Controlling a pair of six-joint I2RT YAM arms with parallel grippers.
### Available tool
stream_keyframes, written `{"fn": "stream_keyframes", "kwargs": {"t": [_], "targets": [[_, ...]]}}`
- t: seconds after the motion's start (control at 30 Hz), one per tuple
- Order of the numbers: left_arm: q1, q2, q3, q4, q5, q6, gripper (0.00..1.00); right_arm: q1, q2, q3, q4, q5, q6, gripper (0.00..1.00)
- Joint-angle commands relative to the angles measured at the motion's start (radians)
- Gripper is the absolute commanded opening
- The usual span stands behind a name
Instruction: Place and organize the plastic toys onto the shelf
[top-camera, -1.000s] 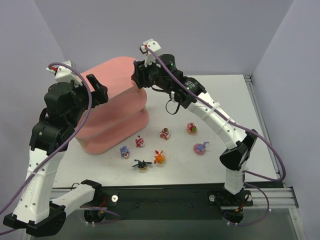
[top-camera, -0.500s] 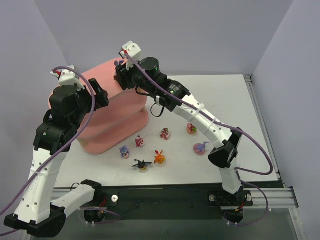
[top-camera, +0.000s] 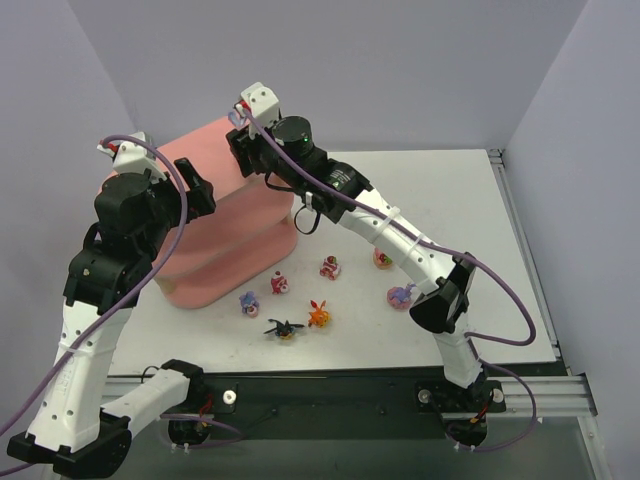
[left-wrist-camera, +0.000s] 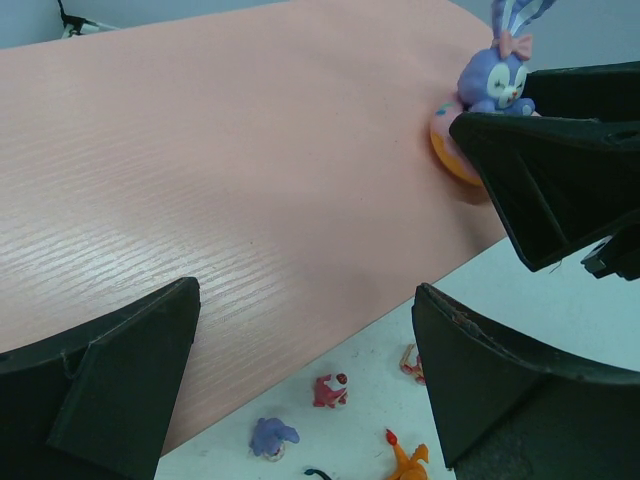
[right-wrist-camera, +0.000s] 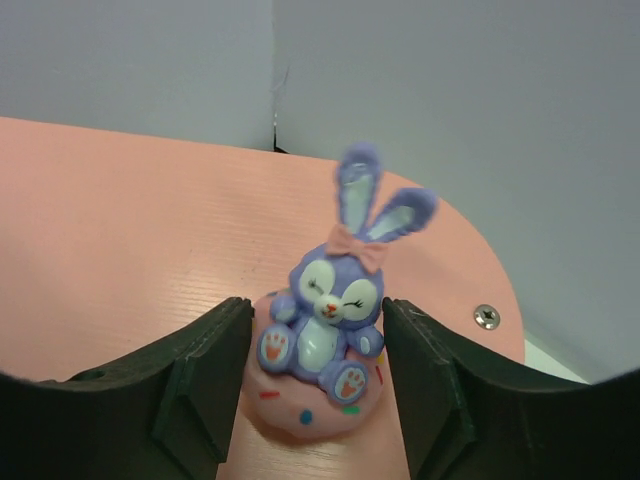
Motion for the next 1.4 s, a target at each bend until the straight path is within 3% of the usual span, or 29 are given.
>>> {"fn": "stream_keyframes", "kwargs": {"t": [0.0,0.37,0.6,0.8,0.97,1.03,1.13,1.37], "targets": [[0.005,-0.01,0.008,0.039,-0.013,0.015,0.97,-0.001,0.013,0.045,0.033,0.047,-0.016,0.59],[0.005,-0.007,0.027,0.033,-0.014,0.018,0.97,-0.001,-0.001,0.076,0.036,0.041,0.001,0.72],[0.005,-0.013,0.042,0.022,0.002,0.032,0.97,0.0,-0.117,0.036,0.043,0.045,0.039,0.84],[0.007,0.027,0.088,-0.019,0.048,0.072,0.97,-0.005,-0.399,-0.26,-0.061,0.174,0.142,0.88],[-0.001,0.033,0.125,-0.015,0.246,0.077,0.97,-0.021,-0.68,-0.585,-0.184,0.342,0.229,0.87],[-0.033,0.035,0.113,-0.03,0.329,0.037,0.97,-0.032,-0.741,-0.651,-0.264,0.382,0.297,0.87],[-0.131,-0.009,-0.002,-0.03,0.339,-0.047,0.97,-0.07,-0.844,-0.797,-0.334,0.393,0.393,0.87],[-0.494,-0.138,-0.209,-0.072,-0.011,-0.276,0.93,-0.167,-0.917,-0.944,-0.407,0.309,0.542,0.86]]}}
